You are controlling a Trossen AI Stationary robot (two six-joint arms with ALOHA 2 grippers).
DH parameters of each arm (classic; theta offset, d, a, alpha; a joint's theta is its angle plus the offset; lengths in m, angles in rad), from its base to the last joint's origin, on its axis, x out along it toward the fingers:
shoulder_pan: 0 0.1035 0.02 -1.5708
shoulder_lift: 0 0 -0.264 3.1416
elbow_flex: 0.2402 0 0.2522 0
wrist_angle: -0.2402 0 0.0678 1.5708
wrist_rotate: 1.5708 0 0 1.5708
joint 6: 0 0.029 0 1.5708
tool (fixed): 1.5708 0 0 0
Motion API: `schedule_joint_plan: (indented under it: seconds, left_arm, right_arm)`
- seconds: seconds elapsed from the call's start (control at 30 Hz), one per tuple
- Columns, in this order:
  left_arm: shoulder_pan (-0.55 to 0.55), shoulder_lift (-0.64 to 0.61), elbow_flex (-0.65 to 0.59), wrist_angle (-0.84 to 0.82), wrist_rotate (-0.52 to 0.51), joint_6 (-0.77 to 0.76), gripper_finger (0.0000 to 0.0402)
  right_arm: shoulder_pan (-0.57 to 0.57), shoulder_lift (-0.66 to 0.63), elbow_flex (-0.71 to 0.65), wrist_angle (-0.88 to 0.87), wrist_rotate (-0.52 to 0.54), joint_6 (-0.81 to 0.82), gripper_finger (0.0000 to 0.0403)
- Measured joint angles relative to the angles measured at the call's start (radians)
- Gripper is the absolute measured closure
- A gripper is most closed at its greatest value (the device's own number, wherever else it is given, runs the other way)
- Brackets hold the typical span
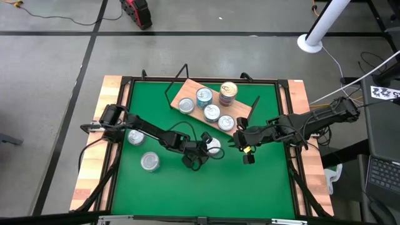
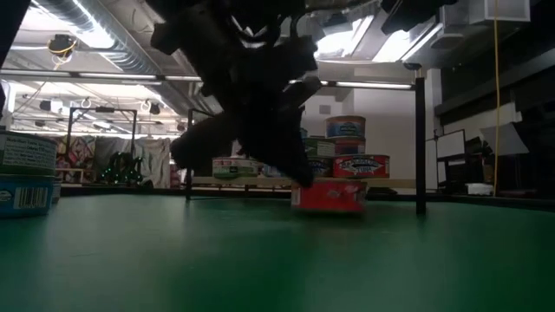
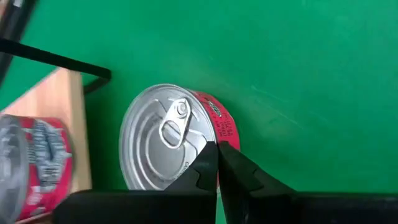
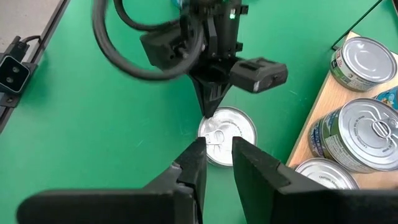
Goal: Stack canned seafood by type on shelf
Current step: Stack the red tuna can on top of the red tuna can on the shelf
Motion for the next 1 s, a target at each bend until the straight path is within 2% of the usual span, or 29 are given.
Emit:
schedule_joint_plan:
  seconds: [1.0]
  left_arm:
    - [0.015, -0.011, 0.158, -0.031, -0.007, 0.006, 0.0401]
  right_arm:
    - [0.0, 0.0, 0.0, 0.002, -0.008, 0.0, 0.0324]
